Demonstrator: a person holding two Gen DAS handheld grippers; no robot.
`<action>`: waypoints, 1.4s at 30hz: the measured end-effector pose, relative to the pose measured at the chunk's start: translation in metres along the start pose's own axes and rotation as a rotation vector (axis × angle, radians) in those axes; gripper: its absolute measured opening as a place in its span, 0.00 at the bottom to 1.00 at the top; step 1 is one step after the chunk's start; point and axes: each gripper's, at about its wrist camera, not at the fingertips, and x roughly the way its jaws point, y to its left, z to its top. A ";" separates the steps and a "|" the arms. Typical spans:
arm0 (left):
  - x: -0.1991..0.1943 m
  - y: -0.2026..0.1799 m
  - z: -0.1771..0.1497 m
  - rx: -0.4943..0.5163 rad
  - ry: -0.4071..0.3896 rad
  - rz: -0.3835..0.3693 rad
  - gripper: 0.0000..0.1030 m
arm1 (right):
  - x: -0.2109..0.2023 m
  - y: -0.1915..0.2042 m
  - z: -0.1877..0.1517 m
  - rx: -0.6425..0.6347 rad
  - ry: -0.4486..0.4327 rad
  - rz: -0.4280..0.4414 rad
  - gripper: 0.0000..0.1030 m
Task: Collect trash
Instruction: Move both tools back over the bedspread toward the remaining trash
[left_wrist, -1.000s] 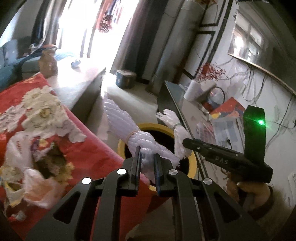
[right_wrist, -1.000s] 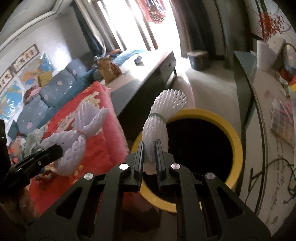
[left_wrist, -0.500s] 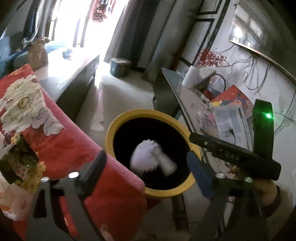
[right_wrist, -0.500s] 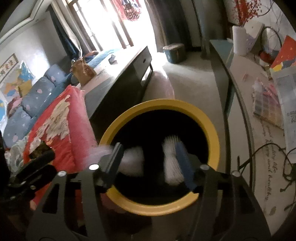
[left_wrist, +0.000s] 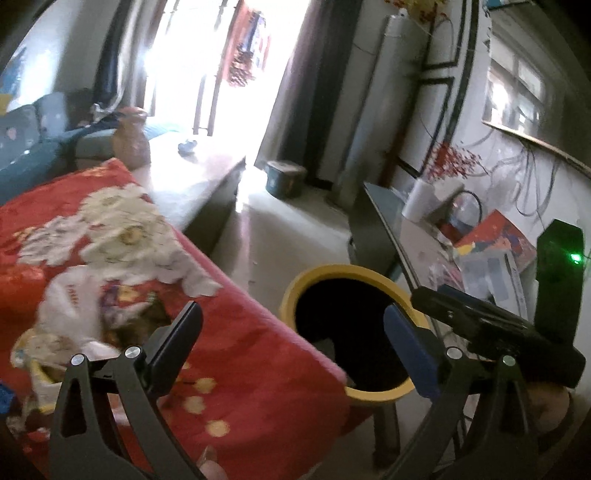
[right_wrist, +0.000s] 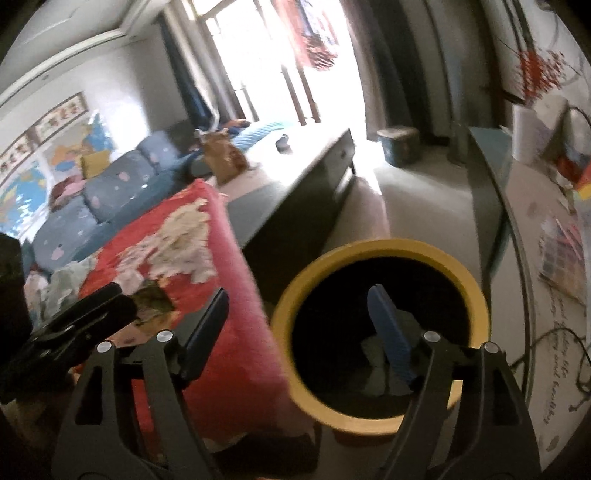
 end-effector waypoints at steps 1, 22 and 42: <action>-0.005 0.004 0.001 -0.005 -0.008 0.010 0.93 | -0.002 0.007 0.001 -0.015 -0.002 0.015 0.68; -0.095 0.101 -0.014 -0.141 -0.112 0.234 0.94 | 0.005 0.140 -0.026 -0.330 0.092 0.213 0.69; -0.151 0.216 -0.049 -0.323 -0.087 0.438 0.93 | 0.058 0.230 -0.067 -0.603 0.202 0.222 0.59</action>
